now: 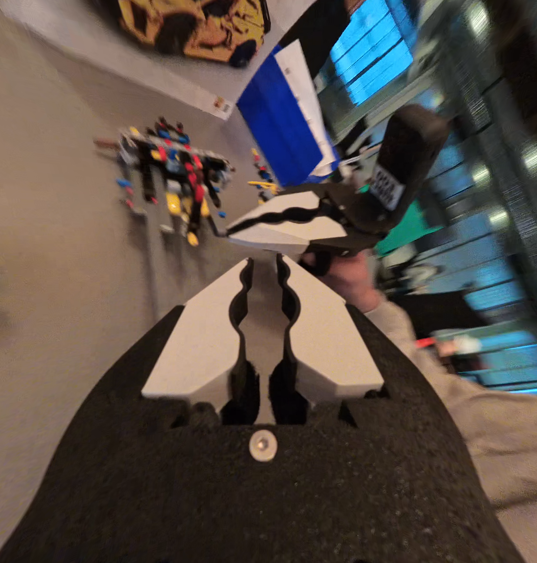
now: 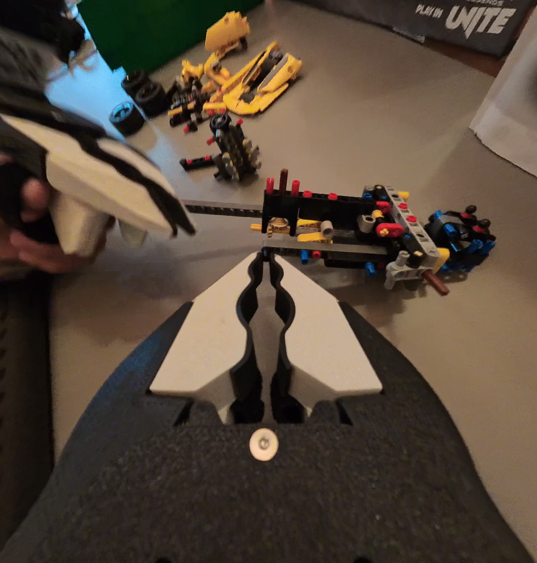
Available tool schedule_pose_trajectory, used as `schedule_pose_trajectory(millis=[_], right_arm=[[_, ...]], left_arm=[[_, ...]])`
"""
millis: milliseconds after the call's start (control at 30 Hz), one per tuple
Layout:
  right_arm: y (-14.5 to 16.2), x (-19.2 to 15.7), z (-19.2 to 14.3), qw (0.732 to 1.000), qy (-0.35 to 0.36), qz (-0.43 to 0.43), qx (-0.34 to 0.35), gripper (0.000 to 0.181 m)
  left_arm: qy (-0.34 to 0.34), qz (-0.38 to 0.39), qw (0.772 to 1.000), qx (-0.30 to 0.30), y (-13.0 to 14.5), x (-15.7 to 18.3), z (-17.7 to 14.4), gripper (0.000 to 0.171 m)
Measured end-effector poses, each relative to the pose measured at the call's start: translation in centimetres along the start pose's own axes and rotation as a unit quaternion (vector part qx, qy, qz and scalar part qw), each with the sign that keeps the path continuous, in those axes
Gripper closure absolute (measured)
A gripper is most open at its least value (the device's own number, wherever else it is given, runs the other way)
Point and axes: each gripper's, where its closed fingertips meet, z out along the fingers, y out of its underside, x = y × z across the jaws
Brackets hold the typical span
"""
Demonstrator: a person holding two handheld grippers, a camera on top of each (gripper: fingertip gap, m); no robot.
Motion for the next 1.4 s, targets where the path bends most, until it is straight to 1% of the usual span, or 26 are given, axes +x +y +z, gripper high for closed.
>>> schedule_pose_trajectory(millis=[33, 67, 133, 167, 200, 267, 367, 400, 433, 500, 533, 633, 733, 767, 933, 1033, 1100, 1133, 1167, 1200, 1233, 1267, 1300, 1333, 1367, 1400], right_arm=[[-0.4, -0.2, 0.2, 1.0, 0.001, 0.017, 0.012, 0.178], [-0.5, 0.0, 0.5, 0.999, 0.013, 0.04, 0.017, 0.178], [-0.6, -0.1, 0.9, 0.998, 0.037, 0.047, 0.02, 0.178], [-0.7, -0.2, 1.1, 0.998, 0.048, 0.046, 0.021, 0.178], [-0.7, -0.6, 1.4, 0.997, 0.049, 0.049, 0.021, 0.178], [-0.9, -1.5, 1.8, 0.997, 0.042, 0.063, 0.029, 0.178], [-0.8, -2.0, 2.2, 0.996, 0.051, 0.072, 0.031, 0.178], [-0.8, -2.1, 2.3, 0.996, 0.052, 0.071, 0.031, 0.178], [-0.7, -2.4, 2.5, 0.996, 0.047, 0.072, 0.029, 0.178], [-0.4, -2.8, 3.0, 0.995, 0.036, 0.086, 0.026, 0.178], [-0.5, -2.7, 2.9, 0.995, 0.038, 0.09, 0.037, 0.178], [-0.6, -2.8, 2.7, 0.994, 0.017, 0.104, 0.037, 0.178], [-0.6, -2.9, 2.4, 0.992, -0.008, 0.121, 0.041, 0.178], [-0.5, -3.0, 2.4, 0.992, -0.016, 0.122, 0.039, 0.178], [0.2, -3.3, 2.3, 0.995, -0.03, 0.09, 0.005, 0.179], [0.6, -3.5, 1.8, 0.993, -0.069, 0.094, -0.013, 0.179], [0.7, -3.7, 1.2, 0.989, -0.098, 0.113, -0.018, 0.18], [0.8, -3.7, 1.1, 0.989, -0.101, 0.107, -0.026, 0.18], [1.0, -2.7, 0.6, 0.992, -0.068, 0.099, -0.03, 0.181], [0.4, -0.6, -0.9, 0.997, -0.011, 0.074, -0.008, 0.181], [-0.6, 0.8, -3.1, 0.996, 0.004, 0.08, 0.023, 0.181], [-2.2, 0.6, -4.9, 0.992, -0.022, 0.1, 0.07, 0.181], [-2.6, 0.1, -5.5, 0.991, -0.035, 0.098, 0.084, 0.181], [-1.8, -0.3, -4.9, 0.995, -0.026, 0.072, 0.062, 0.181], [-0.3, -0.7, -3.9, 0.999, -0.02, 0.046, 0.018, 0.181], [0.5, -1.4, -2.8, 1.0, -0.023, 0.021, 0.0, 0.181]], left_arm=[[0.016, -0.034, 0.999, 0.008, 0.2, 0.0, 0.3, 0.157], [0.006, -0.047, 0.999, 0.016, 0.3, -0.7, 0.6, 0.158], [-0.052, -0.038, 0.997, 0.052, -0.1, -2.6, 0.7, 0.159], [-0.068, -0.046, 0.994, 0.076, -0.5, -3.3, 0.6, 0.158], [-0.065, -0.064, 0.992, 0.091, -0.9, -3.6, 0.5, 0.155], [-0.058, -0.111, 0.986, 0.105, -1.0, -4.3, 0.6, 0.143], [-0.03, -0.177, 0.978, 0.11, -0.7, -4.8, 0.9, 0.142], [-0.02, -0.2, 0.973, 0.111, -0.8, -4.9, 0.9, 0.144], [-0.009, -0.224, 0.968, 0.113, -0.8, -5.0, 0.9, 0.153], [0.012, -0.273, 0.955, 0.115, -0.6, -5.4, 1.0, 0.159], [0.026, -0.287, 0.951, 0.115, -0.7, -5.4, 1.0, 0.161], [0.048, -0.31, 0.944, 0.101, -0.7, -5.1, 1.0, 0.161], [0.063, -0.31, 0.943, 0.105, -0.8, -4.7, 1.0, 0.158], [0.061, -0.305, 0.945, 0.1, -0.6, -4.8, 1.1, 0.161], [0.035, -0.233, 0.97, 0.057, 0.1, -4.8, 1.1, 0.162], [0.041, -0.205, 0.977, 0.031, 0.6, -4.3, 1.3, 0.162], [0.04, -0.179, 0.983, 0.022, 0.8, -3.9, 1.4, 0.162], [0.026, -0.172, 0.984, 0.021, 0.9, -4.3, 1.4, 0.162], [0.0, -0.183, 0.982, 0.04, 0.3, -5.5, 0.8, 0.161], [-0.018, -0.196, 0.978, 0.07, -0.7, -6.8, -0.3, 0.162], [-0.024, -0.193, 0.977, 0.092, -1.6, -7.4, -1.1, 0.161], [-0.03, -0.181, 0.978, 0.1, -1.8, -7.4, -1.3, 0.162], [-0.026, -0.167, 0.982, 0.088, -1.5, -6.9, -0.8, 0.161], [-0.015, -0.155, 0.985, 0.076, -1.2, -6.2, -0.3, 0.161], [-0.01, -0.152, 0.986, 0.066, -0.9, -5.9, 0.2, 0.161], [-0.009, -0.153, 0.986, 0.06, -0.7, -5.7, 0.6, 0.161]])
